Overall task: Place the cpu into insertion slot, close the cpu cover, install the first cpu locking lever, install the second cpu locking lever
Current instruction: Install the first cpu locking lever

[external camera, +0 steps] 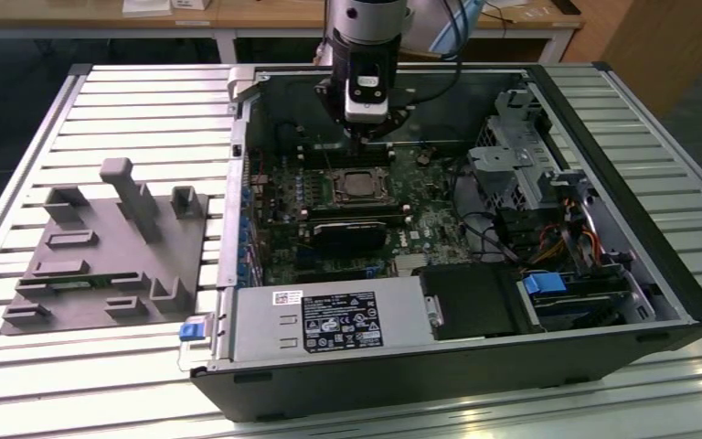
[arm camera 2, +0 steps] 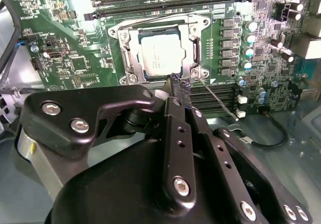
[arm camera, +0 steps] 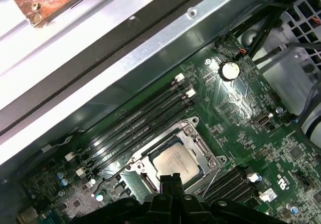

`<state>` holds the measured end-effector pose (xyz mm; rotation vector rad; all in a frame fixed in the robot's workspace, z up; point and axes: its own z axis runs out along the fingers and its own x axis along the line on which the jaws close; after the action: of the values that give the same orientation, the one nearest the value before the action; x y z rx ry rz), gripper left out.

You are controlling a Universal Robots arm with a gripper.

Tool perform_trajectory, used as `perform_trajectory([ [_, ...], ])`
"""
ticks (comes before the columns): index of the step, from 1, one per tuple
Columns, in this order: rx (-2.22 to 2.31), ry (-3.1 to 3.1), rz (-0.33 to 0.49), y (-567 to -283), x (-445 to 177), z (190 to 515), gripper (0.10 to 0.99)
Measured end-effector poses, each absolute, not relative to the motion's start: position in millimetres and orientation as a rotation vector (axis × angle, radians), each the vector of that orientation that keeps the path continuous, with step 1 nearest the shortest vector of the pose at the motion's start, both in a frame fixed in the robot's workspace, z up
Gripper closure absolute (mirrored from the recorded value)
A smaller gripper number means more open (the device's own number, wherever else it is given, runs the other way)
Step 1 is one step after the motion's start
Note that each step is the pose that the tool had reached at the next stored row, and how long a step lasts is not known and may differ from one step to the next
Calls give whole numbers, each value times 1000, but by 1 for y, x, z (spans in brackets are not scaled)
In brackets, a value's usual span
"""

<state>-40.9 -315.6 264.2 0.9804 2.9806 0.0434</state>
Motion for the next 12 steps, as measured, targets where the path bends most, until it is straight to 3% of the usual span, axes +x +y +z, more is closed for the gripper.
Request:
perform_trajectory([
  [12, 810, 3033, 44, -316, -41, 264, 980],
])
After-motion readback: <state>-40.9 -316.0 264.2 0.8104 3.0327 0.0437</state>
